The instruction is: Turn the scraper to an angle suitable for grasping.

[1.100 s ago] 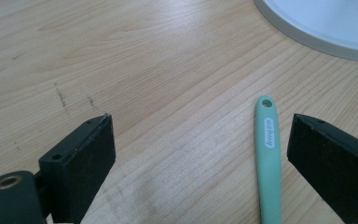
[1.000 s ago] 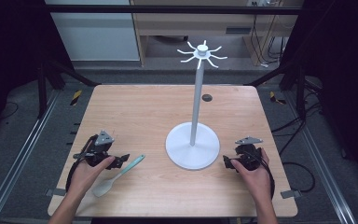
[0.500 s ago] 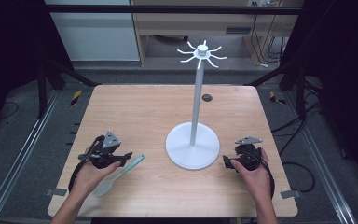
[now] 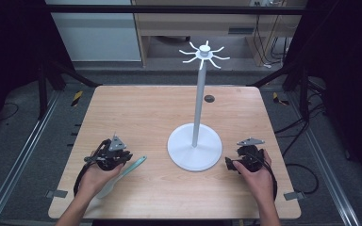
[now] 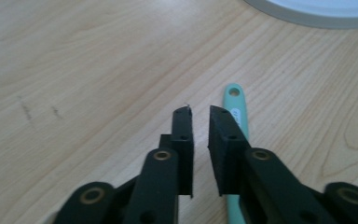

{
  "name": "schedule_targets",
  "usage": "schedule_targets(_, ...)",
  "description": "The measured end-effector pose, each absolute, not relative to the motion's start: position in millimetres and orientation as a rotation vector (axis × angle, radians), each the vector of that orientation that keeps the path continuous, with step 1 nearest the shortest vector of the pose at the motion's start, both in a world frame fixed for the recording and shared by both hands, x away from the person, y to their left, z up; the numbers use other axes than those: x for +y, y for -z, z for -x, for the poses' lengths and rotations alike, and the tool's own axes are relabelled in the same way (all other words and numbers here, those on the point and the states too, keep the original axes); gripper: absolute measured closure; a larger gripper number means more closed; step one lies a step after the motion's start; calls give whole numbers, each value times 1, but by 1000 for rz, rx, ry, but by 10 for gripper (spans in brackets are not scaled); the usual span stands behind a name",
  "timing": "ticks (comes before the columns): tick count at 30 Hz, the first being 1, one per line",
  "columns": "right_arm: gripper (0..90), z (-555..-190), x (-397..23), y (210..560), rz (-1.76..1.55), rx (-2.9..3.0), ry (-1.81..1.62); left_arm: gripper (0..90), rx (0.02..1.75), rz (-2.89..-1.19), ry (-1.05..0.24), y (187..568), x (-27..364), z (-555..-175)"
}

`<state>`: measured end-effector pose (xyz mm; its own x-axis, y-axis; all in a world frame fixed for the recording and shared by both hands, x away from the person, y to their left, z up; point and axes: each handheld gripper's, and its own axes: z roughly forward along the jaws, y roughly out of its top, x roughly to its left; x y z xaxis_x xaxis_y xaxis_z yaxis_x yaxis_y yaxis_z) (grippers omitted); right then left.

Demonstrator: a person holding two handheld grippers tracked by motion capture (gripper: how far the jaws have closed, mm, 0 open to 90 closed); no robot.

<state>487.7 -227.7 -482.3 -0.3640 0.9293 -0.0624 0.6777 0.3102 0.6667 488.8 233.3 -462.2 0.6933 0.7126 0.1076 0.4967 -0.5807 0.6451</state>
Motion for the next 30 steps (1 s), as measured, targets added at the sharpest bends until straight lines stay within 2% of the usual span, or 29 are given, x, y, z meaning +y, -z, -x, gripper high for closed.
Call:
schedule_targets(1,76,-488,-227,482,-1428,2144,-765,889,924,-2324,-451,466,231,-491)
schedule_targets(3,77,-488,-227,482,-1426,2145,-766,900,923,-2332,-444,468,230,-492)
schedule_targets(23,77,-488,-227,483,-1426,2150,-768,900,921,-2387,-427,482,219,-496)
schedule_targets(30,77,-488,-226,484,-1422,2159,-761,900,832,-2441,-386,481,208,-486)
